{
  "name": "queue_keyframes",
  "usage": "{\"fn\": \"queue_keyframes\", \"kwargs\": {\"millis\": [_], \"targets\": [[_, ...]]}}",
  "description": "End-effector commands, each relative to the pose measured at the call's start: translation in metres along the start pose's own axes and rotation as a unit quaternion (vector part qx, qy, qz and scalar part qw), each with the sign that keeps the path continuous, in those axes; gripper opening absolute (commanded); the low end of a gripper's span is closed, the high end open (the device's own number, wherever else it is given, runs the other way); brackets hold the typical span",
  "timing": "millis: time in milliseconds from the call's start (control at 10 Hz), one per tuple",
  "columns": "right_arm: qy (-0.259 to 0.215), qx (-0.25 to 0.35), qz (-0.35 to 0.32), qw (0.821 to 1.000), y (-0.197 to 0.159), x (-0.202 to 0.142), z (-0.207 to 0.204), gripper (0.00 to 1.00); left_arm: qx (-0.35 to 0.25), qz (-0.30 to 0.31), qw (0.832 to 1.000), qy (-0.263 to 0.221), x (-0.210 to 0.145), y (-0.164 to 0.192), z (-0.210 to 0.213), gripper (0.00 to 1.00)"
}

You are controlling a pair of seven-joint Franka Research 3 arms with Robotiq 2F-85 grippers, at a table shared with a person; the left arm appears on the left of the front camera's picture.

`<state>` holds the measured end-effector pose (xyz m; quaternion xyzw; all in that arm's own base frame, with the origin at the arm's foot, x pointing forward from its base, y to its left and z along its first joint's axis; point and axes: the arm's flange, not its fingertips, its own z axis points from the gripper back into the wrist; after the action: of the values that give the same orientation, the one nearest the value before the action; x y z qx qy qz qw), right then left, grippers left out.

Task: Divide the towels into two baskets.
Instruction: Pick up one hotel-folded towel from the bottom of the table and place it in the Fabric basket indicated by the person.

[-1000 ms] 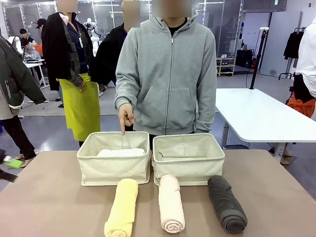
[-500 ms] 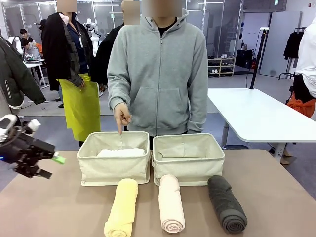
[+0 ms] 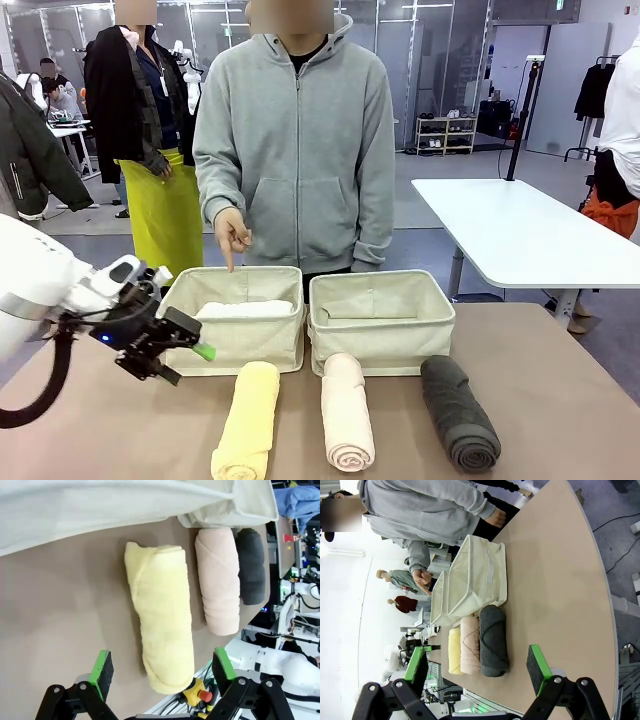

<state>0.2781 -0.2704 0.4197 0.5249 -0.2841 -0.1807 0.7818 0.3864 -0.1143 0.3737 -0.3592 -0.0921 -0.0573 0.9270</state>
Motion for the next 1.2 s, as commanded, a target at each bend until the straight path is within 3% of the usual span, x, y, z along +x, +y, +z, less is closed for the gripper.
{"fn": "queue_keyframes", "kwargs": {"millis": [0, 1100], "targets": [[-0.003, 0.007, 0.002, 1.0, 0.003, 0.0, 0.002, 1.0, 0.008, 0.007, 1.0, -0.017, -0.028, -0.002, -0.022, 1.0], [-0.003, 0.007, 0.002, 1.0, 0.003, 0.0, 0.002, 1.0, 0.015, -0.008, 1.0, 0.021, -0.033, -0.012, -0.114, 1.0]]}}
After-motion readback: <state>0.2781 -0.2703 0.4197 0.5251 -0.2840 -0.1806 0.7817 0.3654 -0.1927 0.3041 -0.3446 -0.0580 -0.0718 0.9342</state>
